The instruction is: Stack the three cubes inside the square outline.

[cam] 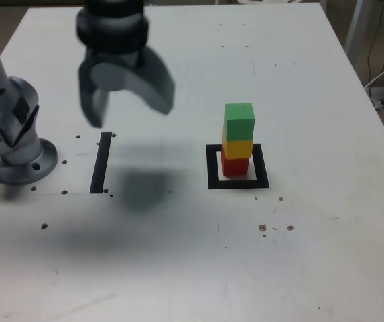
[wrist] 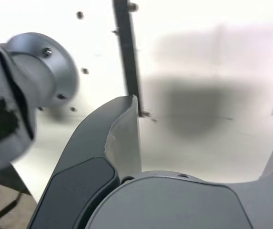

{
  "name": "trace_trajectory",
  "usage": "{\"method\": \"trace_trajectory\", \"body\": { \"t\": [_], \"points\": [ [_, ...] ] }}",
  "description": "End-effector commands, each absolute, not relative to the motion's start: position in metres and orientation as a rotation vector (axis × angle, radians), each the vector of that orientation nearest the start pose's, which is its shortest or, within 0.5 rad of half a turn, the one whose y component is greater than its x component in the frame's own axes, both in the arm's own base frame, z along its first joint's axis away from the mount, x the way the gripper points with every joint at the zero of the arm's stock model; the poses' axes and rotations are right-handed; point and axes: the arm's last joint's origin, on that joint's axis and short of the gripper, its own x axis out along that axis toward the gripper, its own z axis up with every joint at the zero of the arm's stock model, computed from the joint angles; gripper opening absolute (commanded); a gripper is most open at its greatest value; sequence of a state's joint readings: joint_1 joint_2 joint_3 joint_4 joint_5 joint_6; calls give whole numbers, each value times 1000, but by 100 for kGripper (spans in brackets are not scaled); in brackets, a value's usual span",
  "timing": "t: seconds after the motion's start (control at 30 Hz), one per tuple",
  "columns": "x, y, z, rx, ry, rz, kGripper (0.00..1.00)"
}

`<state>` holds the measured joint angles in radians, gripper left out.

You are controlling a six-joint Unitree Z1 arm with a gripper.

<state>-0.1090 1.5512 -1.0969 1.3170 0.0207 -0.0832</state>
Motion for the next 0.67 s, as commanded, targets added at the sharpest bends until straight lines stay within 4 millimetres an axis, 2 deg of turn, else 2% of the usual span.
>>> {"method": "trace_trajectory", "body": {
  "t": [0.0, 0.33, 0.63],
  "points": [
    [176, -18, 284, 60, 1775, 4, 100],
    [129, -13, 251, 91, 1820, -4, 100],
    [117, -12, 240, 77, 1818, -24, 100]
  ]
}}
